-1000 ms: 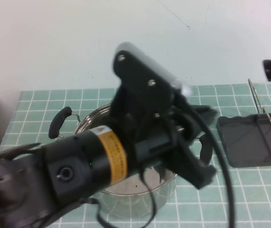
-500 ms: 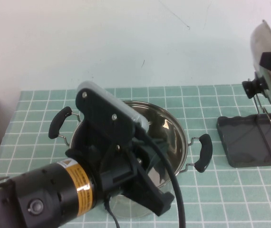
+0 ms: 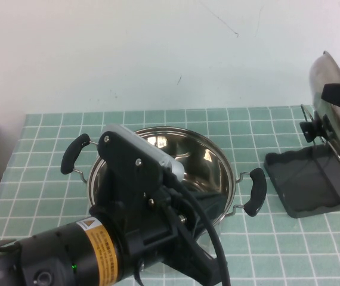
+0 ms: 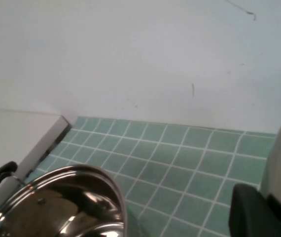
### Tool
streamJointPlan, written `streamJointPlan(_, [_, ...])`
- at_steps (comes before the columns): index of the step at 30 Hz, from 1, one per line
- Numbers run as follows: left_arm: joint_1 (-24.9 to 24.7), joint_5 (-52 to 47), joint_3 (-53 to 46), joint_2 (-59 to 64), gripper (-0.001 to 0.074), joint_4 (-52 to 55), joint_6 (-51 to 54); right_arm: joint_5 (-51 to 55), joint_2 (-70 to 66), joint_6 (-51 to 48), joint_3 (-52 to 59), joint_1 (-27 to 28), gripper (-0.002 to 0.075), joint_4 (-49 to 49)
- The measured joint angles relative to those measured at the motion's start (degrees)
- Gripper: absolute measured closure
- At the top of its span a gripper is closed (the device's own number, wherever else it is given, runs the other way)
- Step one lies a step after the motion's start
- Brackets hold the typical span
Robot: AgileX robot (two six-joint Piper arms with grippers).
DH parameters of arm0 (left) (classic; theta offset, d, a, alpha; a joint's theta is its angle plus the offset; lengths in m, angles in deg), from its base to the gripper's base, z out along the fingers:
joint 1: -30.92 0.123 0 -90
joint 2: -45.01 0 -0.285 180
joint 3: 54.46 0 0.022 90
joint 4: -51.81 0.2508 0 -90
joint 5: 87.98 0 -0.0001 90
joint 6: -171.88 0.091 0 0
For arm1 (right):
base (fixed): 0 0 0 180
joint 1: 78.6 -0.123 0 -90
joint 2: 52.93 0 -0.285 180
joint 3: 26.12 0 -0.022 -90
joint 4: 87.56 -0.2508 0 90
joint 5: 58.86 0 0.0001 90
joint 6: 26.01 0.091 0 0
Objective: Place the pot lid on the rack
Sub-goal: Place the pot lid on the pot rack
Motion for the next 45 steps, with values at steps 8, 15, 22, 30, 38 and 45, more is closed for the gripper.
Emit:
streamJointPlan(8, [0.0, 0.4, 0.0, 0.0, 0.0736, 0.0, -1.8, -2.5, -0.4, -1.1, 0.0, 0.0, 0.0577, 0.0])
streamJointPlan(15, [0.0, 0.4, 0.0, 0.0, 0.0736, 0.6, -2.6, -3.9, -0.4, -3.6, -0.1, 0.0, 0.0176, -0.3])
streamJointPlan(22, [0.0, -3.1, 0.0, 0.0, 0.0736, 5.8, -2.7, -5.7, 3.4, -14.7, -0.4, 0.1, 0.0116, -0.3])
streamJointPlan(30, [0.0, -16.4, 0.0, -0.1, 0.0736, 11.1, -2.7, -8.2, 12.6, -22.3, -0.5, 0.2, 0.0130, -0.3])
streamJointPlan(38, [0.0, -48.0, 9.1, -2.6, 0.0736, 7.7, 1.5, 14.6, 22.1, -13.1, -1.5, 0.3, 0.0622, 8.1])
streamJointPlan(45, [0.0, -72.3, 20.3, -7.0, 0.0736, -1.4, 13.1, 20.5, 28.8, 18.4, -7.3, -1.8, 0.0720, 51.9])
